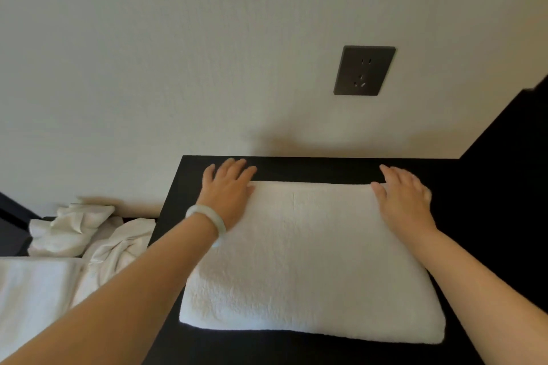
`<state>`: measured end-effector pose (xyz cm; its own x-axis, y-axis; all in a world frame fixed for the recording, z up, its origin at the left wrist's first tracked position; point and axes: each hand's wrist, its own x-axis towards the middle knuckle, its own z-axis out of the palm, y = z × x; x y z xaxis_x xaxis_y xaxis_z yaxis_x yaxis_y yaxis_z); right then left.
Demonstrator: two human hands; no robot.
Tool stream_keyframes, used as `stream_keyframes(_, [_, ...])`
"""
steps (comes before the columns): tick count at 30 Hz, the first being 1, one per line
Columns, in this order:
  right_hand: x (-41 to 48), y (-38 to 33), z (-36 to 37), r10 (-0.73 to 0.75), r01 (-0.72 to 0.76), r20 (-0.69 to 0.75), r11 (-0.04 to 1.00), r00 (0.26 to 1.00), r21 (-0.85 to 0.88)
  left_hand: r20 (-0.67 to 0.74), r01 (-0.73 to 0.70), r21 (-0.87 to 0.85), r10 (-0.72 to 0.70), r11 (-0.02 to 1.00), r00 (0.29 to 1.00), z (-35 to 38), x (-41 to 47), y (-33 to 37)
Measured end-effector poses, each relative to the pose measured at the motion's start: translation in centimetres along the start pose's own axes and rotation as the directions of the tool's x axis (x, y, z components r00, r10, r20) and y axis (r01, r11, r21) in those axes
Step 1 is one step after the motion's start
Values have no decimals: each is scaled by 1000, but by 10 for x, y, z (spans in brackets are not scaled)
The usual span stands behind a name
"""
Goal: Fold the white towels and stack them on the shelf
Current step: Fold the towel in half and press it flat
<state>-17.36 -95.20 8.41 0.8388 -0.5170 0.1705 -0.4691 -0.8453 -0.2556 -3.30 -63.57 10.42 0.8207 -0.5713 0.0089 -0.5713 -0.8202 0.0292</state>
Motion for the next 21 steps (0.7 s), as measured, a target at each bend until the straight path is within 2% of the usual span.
stream_keyframes(1, [-10, -3, 1, -85, 84, -13, 995, 996, -51, 8, -41, -2, 41, 999, 999, 4, -9, 4])
stream_keyframes(3, [-29, -4, 9, -155, 166, 115, 981, 981, -96, 107, -51, -74, 58, 996, 993, 16, -25, 6])
stream_keyframes(4, [-35, -2, 14, -124, 141, 207, 988, 970, -68, 161, -1, -134, 23, 991, 987, 21, -30, 4])
stream_keyframes(6, [-34, 0, 18, -38, 40, 300, 999, 953, -2, 229, 147, -234, -93, 961, 969, 23, -30, -2])
stream_keyframes(7, [-30, -2, 16, -7, 13, 317, 1000, 948, -16, 258, 201, -231, -139, 952, 956, 20, -27, -3])
stream_keyframes(9, [-27, -9, 8, 28, 1, 296, 995, 955, -98, 267, 223, -100, -190, 970, 945, 11, -24, 2])
stream_keyframes(11, [-41, -22, 3, -30, 59, 170, 984, 985, -167, 177, 175, 19, -176, 984, 968, 9, -33, 20])
stream_keyframes(13, [-77, -38, 3, -134, 149, 94, 975, 986, -166, 95, 56, 7, -57, 998, 994, 15, -60, 46])
stream_keyframes(16, [-120, -44, 15, -187, 233, 272, 962, 944, -145, 174, -65, -80, 78, 995, 982, 31, -100, 69])
stream_keyframes(19, [-117, -37, 15, -176, 227, 354, 968, 919, -108, 194, -61, -66, 73, 996, 978, 33, -100, 64])
stream_keyframes(21, [-112, -33, 13, -197, 234, 355, 970, 914, -62, 215, -42, -76, 58, 996, 975, 28, -97, 60])
